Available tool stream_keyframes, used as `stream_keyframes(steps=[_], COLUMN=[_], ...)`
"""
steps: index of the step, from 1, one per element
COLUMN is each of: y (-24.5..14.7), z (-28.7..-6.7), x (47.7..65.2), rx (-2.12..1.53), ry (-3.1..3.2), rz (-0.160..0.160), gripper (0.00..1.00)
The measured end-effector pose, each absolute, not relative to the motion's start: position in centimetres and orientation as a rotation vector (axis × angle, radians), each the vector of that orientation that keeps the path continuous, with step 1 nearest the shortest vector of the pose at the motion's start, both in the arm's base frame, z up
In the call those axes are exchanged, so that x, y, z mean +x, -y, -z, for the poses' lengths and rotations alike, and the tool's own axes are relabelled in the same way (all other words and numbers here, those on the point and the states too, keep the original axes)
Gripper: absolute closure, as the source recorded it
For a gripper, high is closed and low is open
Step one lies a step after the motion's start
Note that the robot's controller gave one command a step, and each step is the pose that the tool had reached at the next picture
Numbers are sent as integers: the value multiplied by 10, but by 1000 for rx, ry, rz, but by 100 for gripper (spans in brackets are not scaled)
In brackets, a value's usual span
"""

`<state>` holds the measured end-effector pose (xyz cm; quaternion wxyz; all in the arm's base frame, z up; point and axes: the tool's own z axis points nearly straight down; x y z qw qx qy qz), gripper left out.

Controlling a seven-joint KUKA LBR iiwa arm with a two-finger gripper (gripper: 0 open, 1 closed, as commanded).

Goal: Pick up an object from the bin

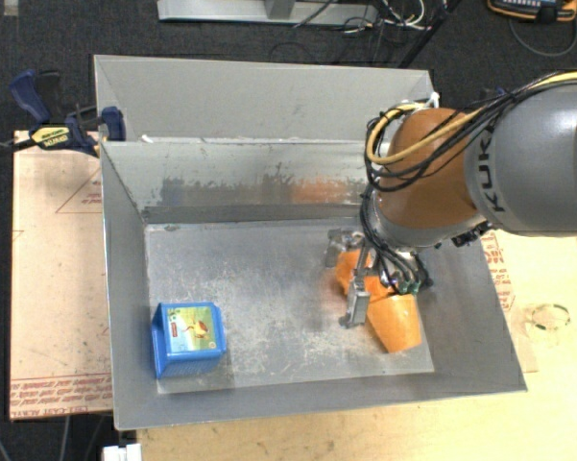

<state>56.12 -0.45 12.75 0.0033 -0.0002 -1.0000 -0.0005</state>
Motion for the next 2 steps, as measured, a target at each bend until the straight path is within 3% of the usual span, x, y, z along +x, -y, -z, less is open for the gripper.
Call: stream_keyframes(steps=[1,2], y=[5,40], z=[-132,-127], x=[563,588], rx=[0,-8], ry=[3142,3141], rz=[1,7], gripper=[0,0])
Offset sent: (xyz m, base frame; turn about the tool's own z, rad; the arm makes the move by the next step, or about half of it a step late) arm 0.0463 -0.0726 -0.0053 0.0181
